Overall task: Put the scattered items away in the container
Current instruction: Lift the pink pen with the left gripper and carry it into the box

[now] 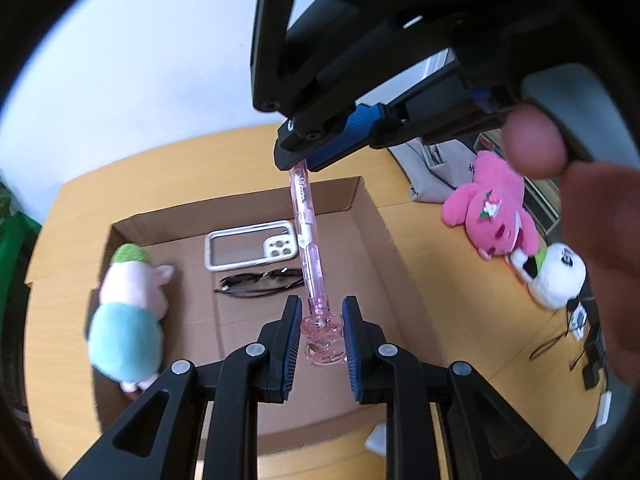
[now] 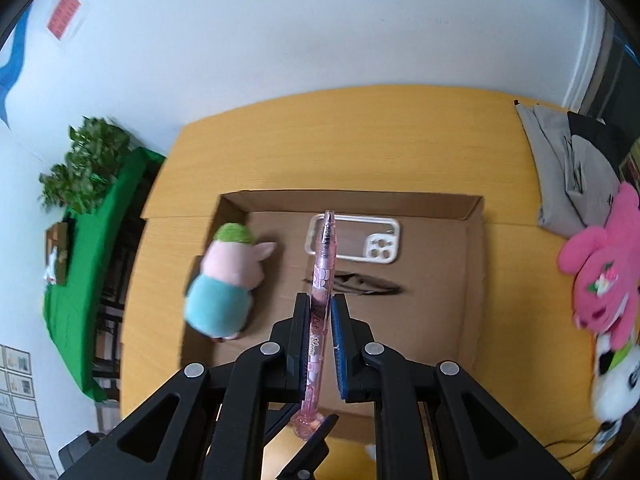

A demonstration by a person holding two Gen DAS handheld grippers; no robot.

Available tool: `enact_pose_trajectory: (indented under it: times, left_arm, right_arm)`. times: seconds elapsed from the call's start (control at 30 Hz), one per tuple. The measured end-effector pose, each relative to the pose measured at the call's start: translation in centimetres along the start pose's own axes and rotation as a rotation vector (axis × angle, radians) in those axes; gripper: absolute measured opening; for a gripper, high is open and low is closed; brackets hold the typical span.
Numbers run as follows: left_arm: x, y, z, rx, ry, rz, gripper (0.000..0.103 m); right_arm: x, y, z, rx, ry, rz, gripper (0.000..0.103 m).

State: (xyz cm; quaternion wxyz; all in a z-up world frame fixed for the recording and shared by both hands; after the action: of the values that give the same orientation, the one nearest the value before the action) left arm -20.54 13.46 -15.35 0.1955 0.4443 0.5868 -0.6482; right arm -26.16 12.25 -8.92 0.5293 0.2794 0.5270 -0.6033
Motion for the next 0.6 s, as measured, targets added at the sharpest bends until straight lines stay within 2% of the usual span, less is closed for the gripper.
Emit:
enact_pose_trajectory:
  times: [0.23, 0.6]
  left_arm:
    - [6.8, -1.1, -1.1, -0.075, 0.063, 0.09, 0.02]
    - [17.9, 0.6, -2.5, -0.178, 0.173, 0.255, 0.02]
  right_arm:
    - [6.0, -2.3, -5.2, -0.012, 0.04, 0.1, 0.011]
    - [17.1, -3.0, -13.0, 0.009, 0.129, 0.275, 0.012]
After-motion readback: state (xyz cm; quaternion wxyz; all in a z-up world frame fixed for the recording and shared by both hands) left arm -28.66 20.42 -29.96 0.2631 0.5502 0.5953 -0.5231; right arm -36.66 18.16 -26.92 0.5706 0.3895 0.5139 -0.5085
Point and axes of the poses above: each gripper's, at about its wrist camera, not at the fingertips, and x roughly the way its jaws point, z to its left, y to its underside, the point moved 6 cm from there along x, roughly the way its jaws point, and after that the axes turned 3 degrees about x, right-handed, at the moved point
